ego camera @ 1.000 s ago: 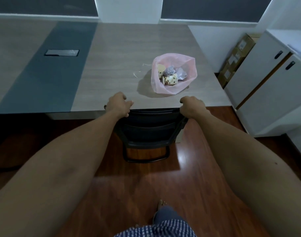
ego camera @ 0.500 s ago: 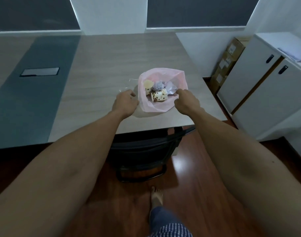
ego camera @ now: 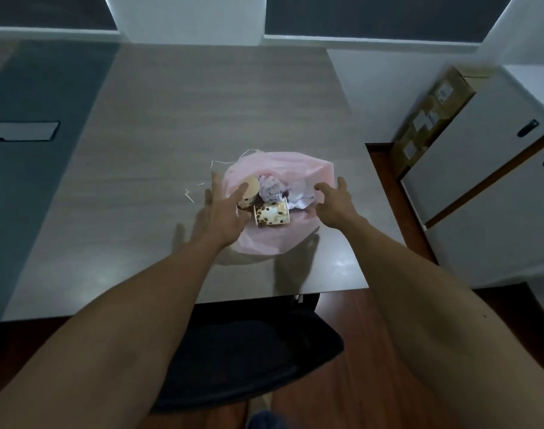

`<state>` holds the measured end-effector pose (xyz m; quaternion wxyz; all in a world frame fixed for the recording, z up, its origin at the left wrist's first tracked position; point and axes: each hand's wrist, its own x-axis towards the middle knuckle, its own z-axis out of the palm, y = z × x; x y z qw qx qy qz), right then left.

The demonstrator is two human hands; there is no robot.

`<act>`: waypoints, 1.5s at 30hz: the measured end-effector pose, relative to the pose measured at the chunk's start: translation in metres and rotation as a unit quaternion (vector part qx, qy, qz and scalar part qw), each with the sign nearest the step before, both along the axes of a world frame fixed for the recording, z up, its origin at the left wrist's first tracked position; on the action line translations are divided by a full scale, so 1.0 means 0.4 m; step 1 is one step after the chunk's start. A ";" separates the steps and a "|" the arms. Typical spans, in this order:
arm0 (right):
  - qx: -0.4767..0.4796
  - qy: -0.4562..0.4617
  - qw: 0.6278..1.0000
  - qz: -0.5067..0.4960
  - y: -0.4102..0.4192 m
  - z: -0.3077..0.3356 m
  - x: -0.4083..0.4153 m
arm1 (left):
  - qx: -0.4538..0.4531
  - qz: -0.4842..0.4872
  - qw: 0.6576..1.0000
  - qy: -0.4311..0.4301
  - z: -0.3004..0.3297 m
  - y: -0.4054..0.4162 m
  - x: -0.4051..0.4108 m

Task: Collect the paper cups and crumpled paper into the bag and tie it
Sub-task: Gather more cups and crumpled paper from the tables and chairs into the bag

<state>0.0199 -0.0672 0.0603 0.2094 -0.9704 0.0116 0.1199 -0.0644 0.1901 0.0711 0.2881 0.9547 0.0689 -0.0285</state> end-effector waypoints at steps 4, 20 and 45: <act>0.042 0.049 0.997 -0.044 0.001 -0.054 0.084 | 0.014 -0.032 0.998 -0.048 -0.025 0.020 0.038; 0.101 -0.164 0.978 0.078 0.243 0.150 0.085 | 0.028 0.049 0.993 -0.100 0.077 0.257 0.031; 0.088 -0.156 0.912 0.369 1.605 0.304 -0.427 | 0.065 0.277 0.954 -0.096 0.256 1.466 -0.716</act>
